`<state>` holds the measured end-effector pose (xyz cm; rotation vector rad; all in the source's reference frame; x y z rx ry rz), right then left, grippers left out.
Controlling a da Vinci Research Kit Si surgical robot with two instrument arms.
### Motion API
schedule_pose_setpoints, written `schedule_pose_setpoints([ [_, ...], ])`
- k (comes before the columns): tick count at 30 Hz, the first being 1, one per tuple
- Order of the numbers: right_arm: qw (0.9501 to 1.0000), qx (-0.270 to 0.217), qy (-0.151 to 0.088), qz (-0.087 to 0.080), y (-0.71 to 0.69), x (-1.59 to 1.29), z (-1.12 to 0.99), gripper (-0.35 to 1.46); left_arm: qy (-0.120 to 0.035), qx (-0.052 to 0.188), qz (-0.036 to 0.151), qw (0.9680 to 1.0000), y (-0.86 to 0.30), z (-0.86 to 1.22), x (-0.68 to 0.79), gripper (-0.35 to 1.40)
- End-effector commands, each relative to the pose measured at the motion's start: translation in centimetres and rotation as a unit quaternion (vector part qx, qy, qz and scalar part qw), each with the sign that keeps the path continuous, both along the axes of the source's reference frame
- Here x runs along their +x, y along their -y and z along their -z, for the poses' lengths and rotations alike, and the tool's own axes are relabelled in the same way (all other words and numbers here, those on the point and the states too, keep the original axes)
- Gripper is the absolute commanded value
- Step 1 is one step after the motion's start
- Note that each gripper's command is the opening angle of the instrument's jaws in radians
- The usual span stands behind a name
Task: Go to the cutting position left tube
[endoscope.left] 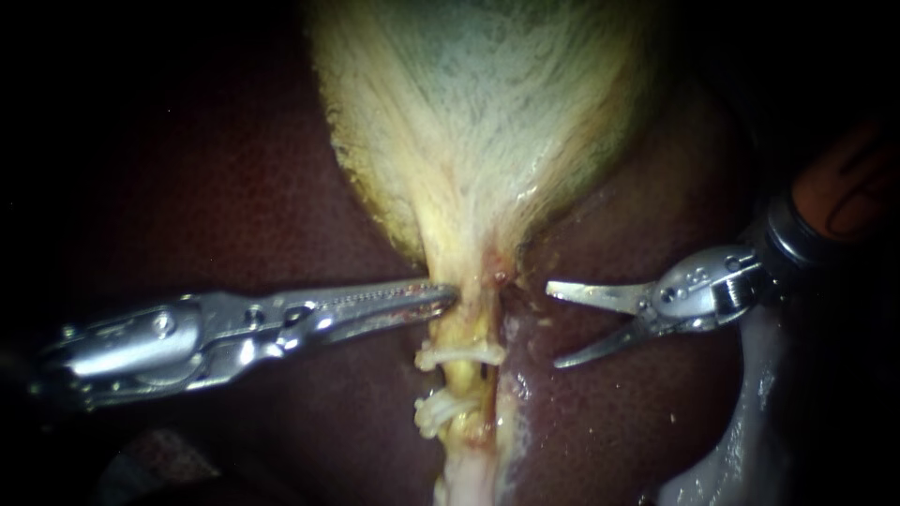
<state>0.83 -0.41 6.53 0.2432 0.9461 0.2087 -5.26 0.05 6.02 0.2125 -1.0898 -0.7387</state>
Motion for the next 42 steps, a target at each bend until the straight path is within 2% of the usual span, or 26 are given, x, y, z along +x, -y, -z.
schedule_pose_setpoints([
  [1,1.0,0.003,-0.003,0.003,0.01,0.01,0.02,1.43,0.001,0.0,-0.001,1.0,-0.01,0.01,0.01,-0.03],
  [6,0.9991,0.013,-0.032,0.025,0.15,0.12,0.09,1.43,0.002,0.004,0.0,1.0,-0.12,0.09,0.1,-0.03],
  [11,0.9972,0.037,-0.052,0.039,0.4,0.45,0.09,1.43,-0.002,0.007,0.007,0.9999,-0.27,0.22,0.24,-0.03],
  [16,0.9949,0.058,-0.065,0.051,0.68,0.72,-0.1,1.43,-0.005,0.008,0.009,0.9999,-0.3,0.27,0.31,-0.03],
  [21,0.9934,0.072,-0.054,0.071,0.91,0.87,-0.42,1.43,-0.005,0.012,0.013,0.9998,-0.35,0.34,0.38,-0.03],
  [25,0.9937,0.071,-0.04,0.077,0.94,0.86,-0.6,1.43,-0.003,0.009,0.014,0.9998,-0.36,0.4,0.41,-0.03],
  [33,0.9958,0.06,-0.01,0.069,0.78,0.65,-0.77,1.42,-0.006,0.005,0.018,0.9998,-0.26,0.58,0.36,-0.03],
  [39,0.9963,0.058,-0.005,0.063,0.75,0.74,-0.82,1.42,-0.003,0.006,0.014,0.9999,-0.19,0.65,0.31,-0.03],
  [42,0.9955,0.063,-0.008,0.07,0.78,0.84,-0.8,1.42,-0.003,0.005,0.015,0.9999,-0.19,0.65,0.31,-0.03],
])
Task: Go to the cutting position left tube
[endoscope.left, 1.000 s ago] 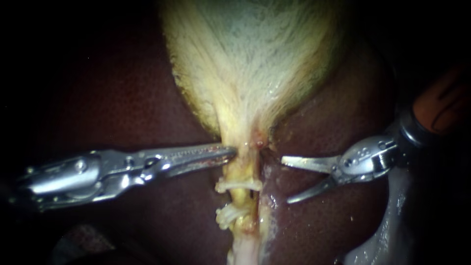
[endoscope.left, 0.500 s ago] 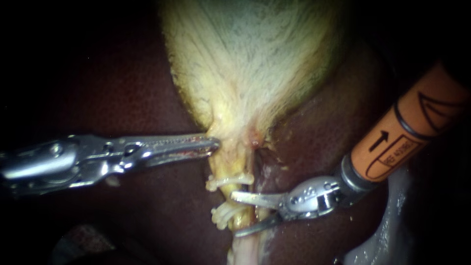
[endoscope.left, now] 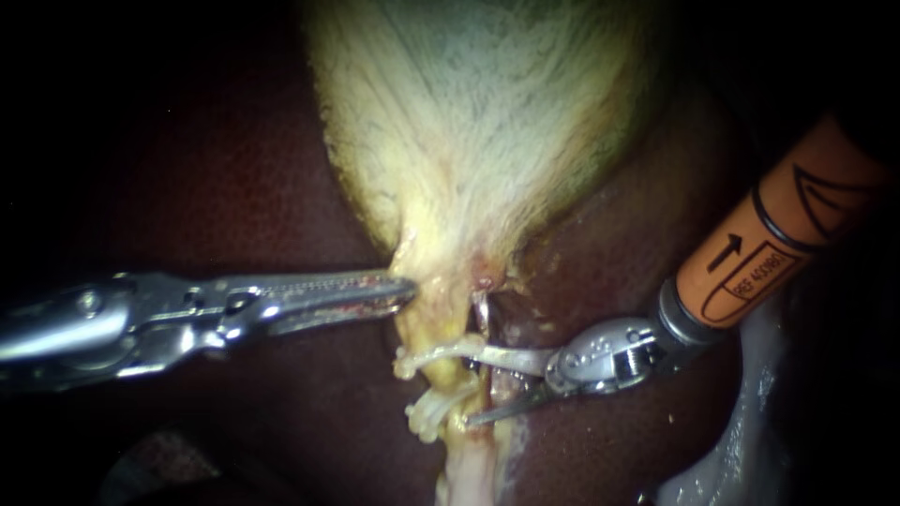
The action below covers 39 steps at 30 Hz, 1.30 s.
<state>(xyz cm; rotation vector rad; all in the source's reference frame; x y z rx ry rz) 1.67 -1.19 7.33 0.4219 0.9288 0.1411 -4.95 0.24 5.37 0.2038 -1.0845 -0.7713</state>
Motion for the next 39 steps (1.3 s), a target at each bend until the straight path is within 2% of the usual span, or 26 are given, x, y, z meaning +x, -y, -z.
schedule_pose_setpoints([
  [1,1.0,0.005,-0.006,0.004,0.02,0.03,0.0,1.42,0.0,0.0,0.0,1.0,0.0,-0.01,0.0,-0.03],
  [8,0.9988,0.019,-0.038,0.024,0.18,0.24,0.13,1.42,0.001,0.0,-0.001,1.0,-0.04,-0.09,0.02,-0.03],
  [18,0.9962,0.033,-0.069,0.042,0.22,0.51,0.13,1.38,0.001,0.0,-0.001,1.0,-0.06,-0.12,0.01,-0.03],
  [25,0.9956,0.057,-0.072,0.018,0.16,0.71,0.05,1.37,0.0,0.0,0.0,1.0,-0.05,-0.1,0.0,-0.03],
  [28,0.9926,0.108,-0.053,-0.012,0.14,0.72,0.02,1.3,0.0,0.0,0.0,1.0,-0.05,-0.1,-0.01,-0.03],
  [30,0.9906,0.127,-0.045,-0.023,0.13,0.71,0.01,1.26,0.0,0.0,0.0,1.0,-0.05,-0.1,-0.01,-0.03],
  [39,0.9877,0.147,-0.039,-0.033,0.13,0.72,0.0,1.25,0.0,-0.001,0.0,1.0,-0.04,-0.11,-0.02,-0.03],
])
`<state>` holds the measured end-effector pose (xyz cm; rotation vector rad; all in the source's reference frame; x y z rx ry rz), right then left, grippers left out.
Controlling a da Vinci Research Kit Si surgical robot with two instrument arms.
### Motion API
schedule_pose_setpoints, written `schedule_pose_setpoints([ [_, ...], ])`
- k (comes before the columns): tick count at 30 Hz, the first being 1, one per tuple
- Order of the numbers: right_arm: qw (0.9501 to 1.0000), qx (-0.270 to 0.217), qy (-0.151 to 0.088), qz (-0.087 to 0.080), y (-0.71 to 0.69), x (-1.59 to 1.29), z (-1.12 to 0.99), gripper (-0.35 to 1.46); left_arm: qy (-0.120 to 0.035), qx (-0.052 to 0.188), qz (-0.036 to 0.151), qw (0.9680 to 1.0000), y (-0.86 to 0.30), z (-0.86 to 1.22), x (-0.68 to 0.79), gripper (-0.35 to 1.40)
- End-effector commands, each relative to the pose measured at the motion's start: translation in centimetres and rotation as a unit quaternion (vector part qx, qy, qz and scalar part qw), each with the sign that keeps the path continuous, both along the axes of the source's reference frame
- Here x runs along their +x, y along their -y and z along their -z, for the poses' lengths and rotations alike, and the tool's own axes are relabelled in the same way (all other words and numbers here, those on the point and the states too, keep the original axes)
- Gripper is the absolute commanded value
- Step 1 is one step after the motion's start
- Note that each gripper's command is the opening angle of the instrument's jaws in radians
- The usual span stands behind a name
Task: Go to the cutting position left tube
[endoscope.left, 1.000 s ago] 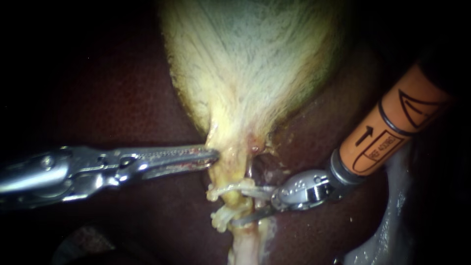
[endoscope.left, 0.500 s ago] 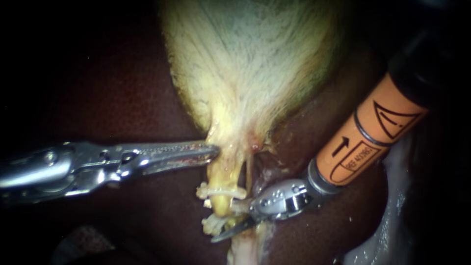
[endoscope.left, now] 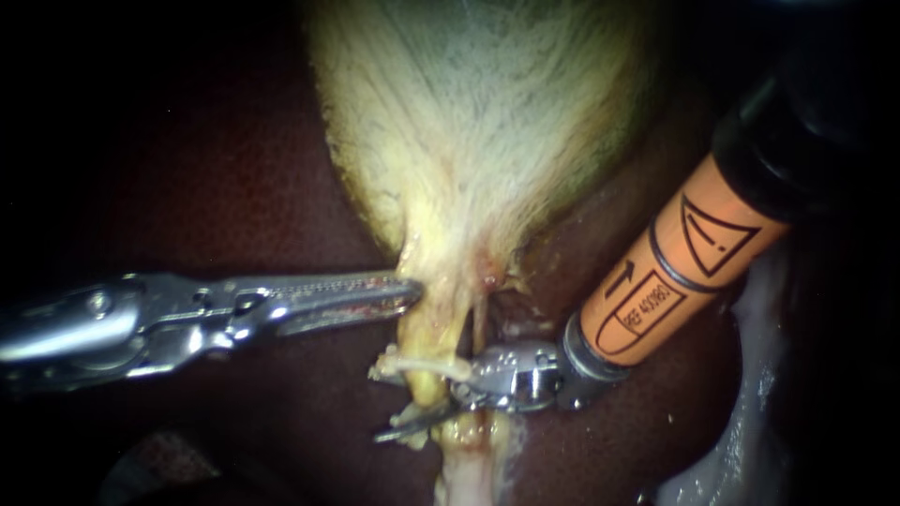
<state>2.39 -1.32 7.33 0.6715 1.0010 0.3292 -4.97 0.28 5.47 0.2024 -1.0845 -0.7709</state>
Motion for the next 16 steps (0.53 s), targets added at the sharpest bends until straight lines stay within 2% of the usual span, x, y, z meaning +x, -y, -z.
schedule_pose_setpoints([
  [1,1.0,0.0,-0.002,0.001,0.0,0.0,-0.01,1.25,0.0,0.0,0.0,1.0,0.0,-0.01,0.0,-0.03],
  [16,1.0,0.003,-0.002,0.003,0.01,-0.02,-0.03,1.25,0.0,0.0,0.0,1.0,0.0,-0.02,-0.01,-0.03],
])
